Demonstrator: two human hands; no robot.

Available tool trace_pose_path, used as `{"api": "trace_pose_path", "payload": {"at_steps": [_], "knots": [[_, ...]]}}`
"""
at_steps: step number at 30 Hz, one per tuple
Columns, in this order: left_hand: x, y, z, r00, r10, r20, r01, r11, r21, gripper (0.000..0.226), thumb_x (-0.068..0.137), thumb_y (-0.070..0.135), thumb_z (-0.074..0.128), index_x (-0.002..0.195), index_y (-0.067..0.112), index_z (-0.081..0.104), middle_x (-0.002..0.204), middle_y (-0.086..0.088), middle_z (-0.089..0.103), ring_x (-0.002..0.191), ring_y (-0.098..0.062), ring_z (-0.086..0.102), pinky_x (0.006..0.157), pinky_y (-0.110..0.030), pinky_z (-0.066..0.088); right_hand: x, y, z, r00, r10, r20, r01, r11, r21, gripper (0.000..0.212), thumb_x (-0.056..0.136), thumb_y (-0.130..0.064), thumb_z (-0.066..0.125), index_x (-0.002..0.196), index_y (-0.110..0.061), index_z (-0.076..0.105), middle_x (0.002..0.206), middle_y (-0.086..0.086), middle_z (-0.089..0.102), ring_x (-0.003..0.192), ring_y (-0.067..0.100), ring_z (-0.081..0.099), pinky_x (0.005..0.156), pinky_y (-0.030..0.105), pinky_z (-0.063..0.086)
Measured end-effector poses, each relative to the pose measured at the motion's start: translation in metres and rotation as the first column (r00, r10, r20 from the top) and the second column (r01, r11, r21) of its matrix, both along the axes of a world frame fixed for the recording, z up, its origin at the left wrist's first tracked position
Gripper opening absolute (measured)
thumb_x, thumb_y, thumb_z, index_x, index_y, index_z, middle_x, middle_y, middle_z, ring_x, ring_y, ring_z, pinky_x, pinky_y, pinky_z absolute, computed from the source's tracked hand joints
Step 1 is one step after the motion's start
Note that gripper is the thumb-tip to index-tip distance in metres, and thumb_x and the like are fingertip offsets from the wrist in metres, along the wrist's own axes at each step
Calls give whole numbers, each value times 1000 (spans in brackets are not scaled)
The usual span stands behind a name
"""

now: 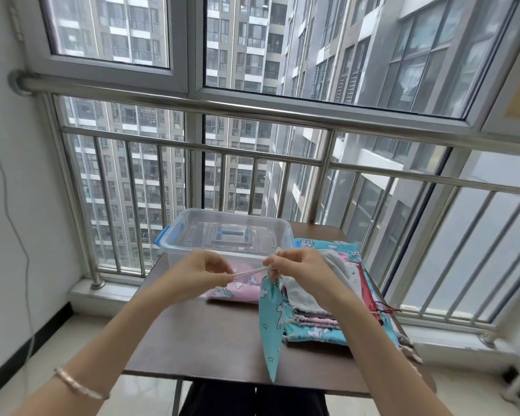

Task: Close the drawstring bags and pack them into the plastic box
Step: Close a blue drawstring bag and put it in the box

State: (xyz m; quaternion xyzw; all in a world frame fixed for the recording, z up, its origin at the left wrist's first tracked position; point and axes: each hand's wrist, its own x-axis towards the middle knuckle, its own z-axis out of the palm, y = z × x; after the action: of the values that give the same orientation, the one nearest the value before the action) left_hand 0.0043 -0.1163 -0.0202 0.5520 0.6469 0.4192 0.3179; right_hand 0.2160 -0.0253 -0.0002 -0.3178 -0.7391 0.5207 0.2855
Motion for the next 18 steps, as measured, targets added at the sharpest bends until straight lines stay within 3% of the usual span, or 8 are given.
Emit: {"api": "trace_pose_path", "payload": {"at_steps": [2, 5, 9, 12, 16, 18], "knots": [[9, 5, 5, 993, -82, -90, 84, 996, 14, 19, 83, 19, 72, 102, 15, 71, 95, 2, 74, 90, -6, 69, 86, -22, 54, -3, 0, 0, 1000, 23, -1, -23, 999, 25, 19, 90, -14, 65, 90, 2, 73, 75, 10, 69, 72, 8, 64, 71, 12, 50], [32, 15, 10, 981, -182, -71, 188, 978, 92, 22, 86, 22, 69, 108, 17, 71, 98, 6, 75, 95, -4, 69, 87, -22, 54, -7, -1, 1, 999, 44, 28, -47, 996, 81, 21, 91, -18, 65, 90, 1, 74, 83, 14, 73, 78, 13, 67, 80, 19, 54], [43, 27, 6, 989, -82, -127, 107, 974, 201, 12, 83, 22, 73, 92, 16, 77, 84, 5, 76, 80, -6, 71, 71, -23, 56, -5, 0, 0, 999, 11, 48, -17, 992, 127, 23, 92, -20, 64, 89, 0, 74, 87, 17, 73, 79, 13, 66, 84, 30, 54], [43, 28, 6, 985, -16, -172, 55, 973, 225, 10, 80, 27, 76, 84, 19, 79, 71, 4, 74, 58, -3, 59, 52, -18, 42, -2, -1, -1, 996, 4, 88, -18, 986, 165, 24, 91, -25, 64, 86, -4, 75, 82, 12, 74, 78, 18, 67, 87, 38, 53], [40, 28, 10, 975, -54, -216, 90, 983, 162, 13, 79, 29, 75, 87, 19, 79, 68, -4, 73, 54, -10, 50, 50, -25, 36, -1, 0, -2, 990, -15, 143, -11, 983, 185, 24, 91, -28, 64, 84, -7, 75, 77, 6, 74, 76, 18, 67, 88, 43, 54], [40, 28, 11, 978, -59, -202, 80, 992, 102, 14, 80, 29, 75, 86, 17, 79, 70, -7, 73, 53, -9, 50, 49, -22, 37, -2, 0, -3, 988, -29, 153, 0, 983, 182, 23, 90, -27, 65, 84, -7, 75, 76, 6, 74, 74, 16, 67, 86, 43, 54]]}}
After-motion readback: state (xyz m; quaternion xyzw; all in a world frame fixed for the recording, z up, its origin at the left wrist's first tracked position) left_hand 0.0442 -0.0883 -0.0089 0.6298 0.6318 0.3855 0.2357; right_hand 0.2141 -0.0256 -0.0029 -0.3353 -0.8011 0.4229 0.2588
